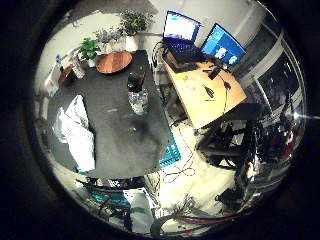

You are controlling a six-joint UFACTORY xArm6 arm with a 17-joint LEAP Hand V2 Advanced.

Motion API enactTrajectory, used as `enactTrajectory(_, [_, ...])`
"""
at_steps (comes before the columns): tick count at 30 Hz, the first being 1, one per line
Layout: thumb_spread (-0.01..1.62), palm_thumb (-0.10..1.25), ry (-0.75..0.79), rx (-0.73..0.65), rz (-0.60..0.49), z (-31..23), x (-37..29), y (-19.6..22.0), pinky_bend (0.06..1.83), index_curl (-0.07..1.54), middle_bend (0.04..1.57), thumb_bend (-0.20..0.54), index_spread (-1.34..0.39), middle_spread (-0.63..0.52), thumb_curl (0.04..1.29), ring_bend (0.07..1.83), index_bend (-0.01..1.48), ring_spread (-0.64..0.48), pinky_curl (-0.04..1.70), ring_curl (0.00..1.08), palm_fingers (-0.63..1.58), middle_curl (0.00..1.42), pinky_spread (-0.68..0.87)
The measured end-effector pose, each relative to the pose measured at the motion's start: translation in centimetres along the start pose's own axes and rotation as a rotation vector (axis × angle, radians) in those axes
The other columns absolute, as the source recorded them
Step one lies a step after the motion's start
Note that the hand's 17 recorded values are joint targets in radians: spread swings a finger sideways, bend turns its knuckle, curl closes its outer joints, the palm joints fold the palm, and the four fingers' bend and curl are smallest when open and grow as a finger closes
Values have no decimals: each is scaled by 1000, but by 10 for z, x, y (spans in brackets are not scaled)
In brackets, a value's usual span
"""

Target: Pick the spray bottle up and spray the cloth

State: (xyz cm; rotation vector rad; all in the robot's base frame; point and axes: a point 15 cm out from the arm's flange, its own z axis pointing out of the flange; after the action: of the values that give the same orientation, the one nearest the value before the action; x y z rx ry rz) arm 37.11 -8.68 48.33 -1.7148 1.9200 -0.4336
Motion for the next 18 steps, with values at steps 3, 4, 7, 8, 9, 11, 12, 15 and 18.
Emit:
enactTrajectory(3, [922, 488, -1, 7, -7, -3, -3, 0, 789, 315, 179, -31, -393, -2, 352, 301, 177, 273, 241, 253, 73, 286, 596])
enactTrajectory(4, [922, 488, -1, 9, -8, -4, -4, -1, 789, 315, 179, -31, -393, -2, 352, 301, 177, 273, 241, 253, 73, 286, 596])
enactTrajectory(7, [922, 488, 0, 15, -10, -7, -4, -1, 788, 315, 179, -31, -393, -2, 352, 301, 177, 273, 241, 253, 73, 286, 596])
enactTrajectory(8, [922, 488, 0, 16, -10, -7, -5, -1, 788, 315, 179, -31, -393, -2, 352, 301, 177, 273, 241, 253, 73, 286, 596])
enactTrajectory(9, [922, 488, 1, 16, -10, -7, -4, -1, 788, 315, 179, -31, -393, -2, 352, 301, 177, 273, 242, 253, 73, 286, 596])
enactTrajectory(11, [922, 488, 2, 17, -12, -7, -4, -1, 788, 315, 179, -31, -393, -2, 352, 301, 177, 273, 242, 252, 73, 286, 596])
enactTrajectory(12, [922, 487, 3, 17, -13, -7, -3, 0, 788, 315, 179, -32, -393, -2, 353, 301, 177, 273, 242, 252, 73, 286, 596])
enactTrajectory(15, [922, 477, 9, 14, -5, -5, 2, 2, 788, 316, 179, -33, -391, -2, 350, 301, 176, 273, 242, 253, 73, 286, 596])
enactTrajectory(18, [922, 473, 13, -13, 20, 8, 13, 14, 791, 316, 179, -33, -381, -2, 350, 304, 173, 273, 243, 253, 70, 287, 596])
